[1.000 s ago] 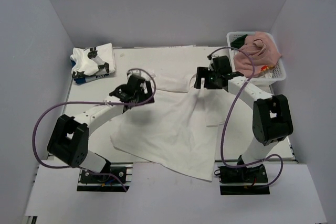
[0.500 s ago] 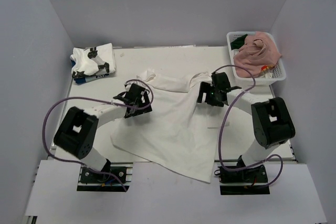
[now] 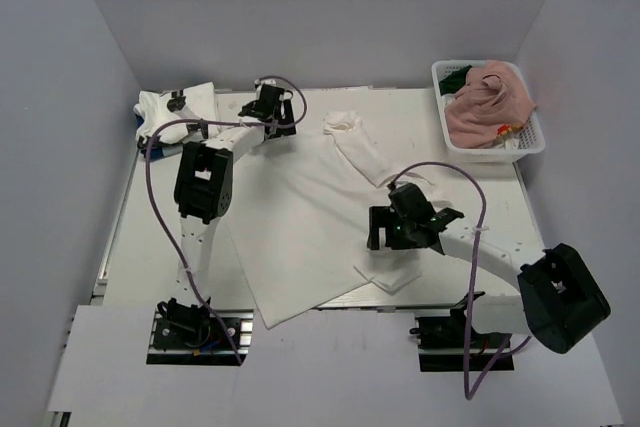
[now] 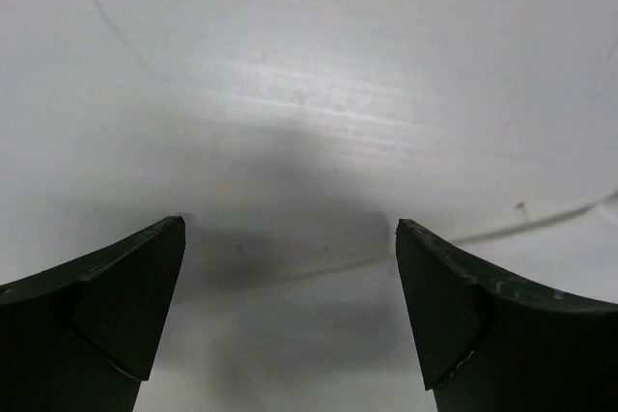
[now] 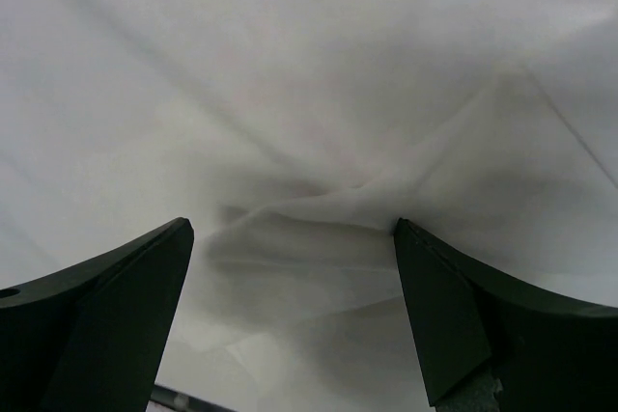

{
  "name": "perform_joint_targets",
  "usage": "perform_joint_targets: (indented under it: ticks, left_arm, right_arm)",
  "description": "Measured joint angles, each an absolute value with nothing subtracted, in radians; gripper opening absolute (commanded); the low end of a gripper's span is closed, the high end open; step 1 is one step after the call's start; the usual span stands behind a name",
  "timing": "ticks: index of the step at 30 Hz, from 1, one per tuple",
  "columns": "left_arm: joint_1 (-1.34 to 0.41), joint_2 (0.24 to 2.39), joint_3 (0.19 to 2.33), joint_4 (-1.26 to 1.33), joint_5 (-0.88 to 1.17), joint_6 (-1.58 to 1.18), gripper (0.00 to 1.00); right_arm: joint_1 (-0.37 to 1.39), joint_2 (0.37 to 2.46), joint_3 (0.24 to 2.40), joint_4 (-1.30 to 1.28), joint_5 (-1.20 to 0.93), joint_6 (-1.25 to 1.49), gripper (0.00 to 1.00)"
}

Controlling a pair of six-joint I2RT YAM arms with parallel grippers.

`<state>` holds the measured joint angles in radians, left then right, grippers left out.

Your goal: Fold and stack the t-shirts

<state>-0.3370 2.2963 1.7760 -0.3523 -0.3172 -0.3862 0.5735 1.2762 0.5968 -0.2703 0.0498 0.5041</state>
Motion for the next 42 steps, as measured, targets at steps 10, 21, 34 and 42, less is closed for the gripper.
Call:
perform_joint_targets:
  ticks: [10, 21, 34, 42]
  left_arm:
    - [-0.350, 1.919, 1.467, -0.334, -0.162, -0.337, 1.00]
    - [-0.361, 1.535, 0.787, -0.268, 0.010, -0.543, 1.00]
    - [-0.337, 1.887, 1.196, -0.321, -0.076, -0.538, 1.00]
    - [-0.313, 2.236, 1.712, -0.429, -0.147, -0.456, 1.00]
  right_arm:
    - [0.699, 1.279, 0.770, -0.315, 0.150, 0.335, 0.90]
    - [0.726, 1.500, 0.837, -0.358, 0.225, 0.340, 0.90]
    - [0.720, 1.802, 1.098, -0.309, 0.213, 0.388, 0.90]
    - [0.723, 1.834, 1.159, -0.307, 0.216, 0.304, 0.90]
